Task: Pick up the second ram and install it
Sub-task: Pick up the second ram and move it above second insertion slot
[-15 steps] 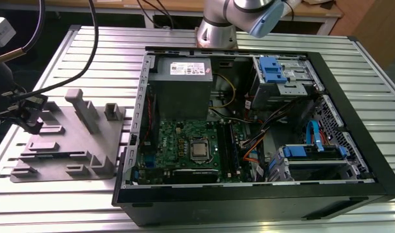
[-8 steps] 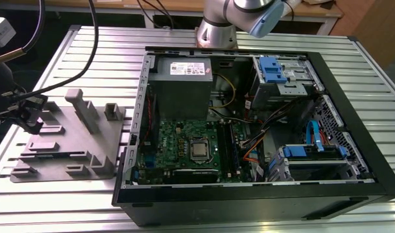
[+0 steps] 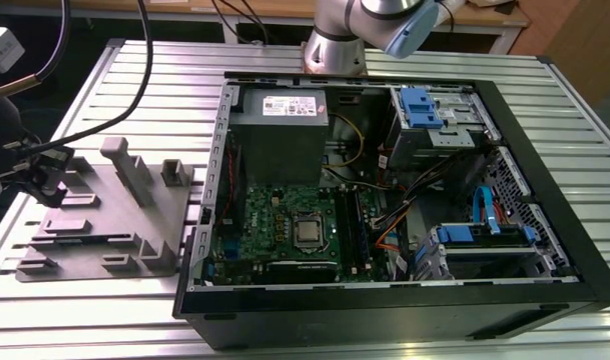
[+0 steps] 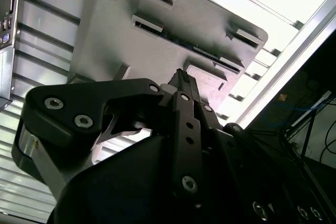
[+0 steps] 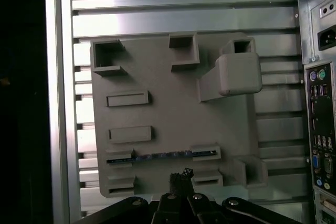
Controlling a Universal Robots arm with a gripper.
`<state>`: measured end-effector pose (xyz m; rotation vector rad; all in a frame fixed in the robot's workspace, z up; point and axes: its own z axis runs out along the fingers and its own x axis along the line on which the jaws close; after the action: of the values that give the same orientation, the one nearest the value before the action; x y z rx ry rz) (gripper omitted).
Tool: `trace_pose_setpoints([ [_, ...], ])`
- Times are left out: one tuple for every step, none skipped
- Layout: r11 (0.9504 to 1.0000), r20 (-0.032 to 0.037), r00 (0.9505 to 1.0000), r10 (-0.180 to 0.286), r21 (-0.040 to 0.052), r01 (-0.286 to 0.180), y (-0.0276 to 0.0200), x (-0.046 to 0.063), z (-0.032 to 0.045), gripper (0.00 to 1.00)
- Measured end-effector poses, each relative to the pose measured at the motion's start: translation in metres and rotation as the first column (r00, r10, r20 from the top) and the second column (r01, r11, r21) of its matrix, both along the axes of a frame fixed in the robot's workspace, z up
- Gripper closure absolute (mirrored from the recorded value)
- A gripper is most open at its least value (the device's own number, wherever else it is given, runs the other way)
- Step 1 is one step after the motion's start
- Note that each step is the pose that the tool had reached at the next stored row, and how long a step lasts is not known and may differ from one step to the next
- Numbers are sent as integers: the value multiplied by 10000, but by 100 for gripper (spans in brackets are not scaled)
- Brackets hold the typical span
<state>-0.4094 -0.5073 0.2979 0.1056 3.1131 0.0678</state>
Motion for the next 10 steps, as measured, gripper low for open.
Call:
trace_pose_setpoints([
  [9999, 1, 9999, 130, 1, -130, 0, 0, -3, 93],
  [9995, 1, 9995, 311, 1, -311, 0, 0, -7, 93],
  [9988, 1, 9988, 489, 1, -489, 0, 0, -11, 93],
  [9976, 1, 9976, 686, 0, -686, 0, 0, -14, 93],
  [9963, 1, 9963, 864, 0, -864, 0, 0, -18, 93],
  [9945, 0, 9945, 1044, 0, -1044, 0, 0, -22, 93],
  [9925, -1, 9925, 1223, -1, -1223, 0, 0, -25, 93],
  [9901, 0, 9901, 1400, 0, -1400, 0, 0, -29, 93],
  [9874, 0, 9874, 1580, -1, -1580, 0, 0, -33, 93],
  [9842, 0, 9842, 1772, 0, -1772, 0, 0, -37, 93],
])
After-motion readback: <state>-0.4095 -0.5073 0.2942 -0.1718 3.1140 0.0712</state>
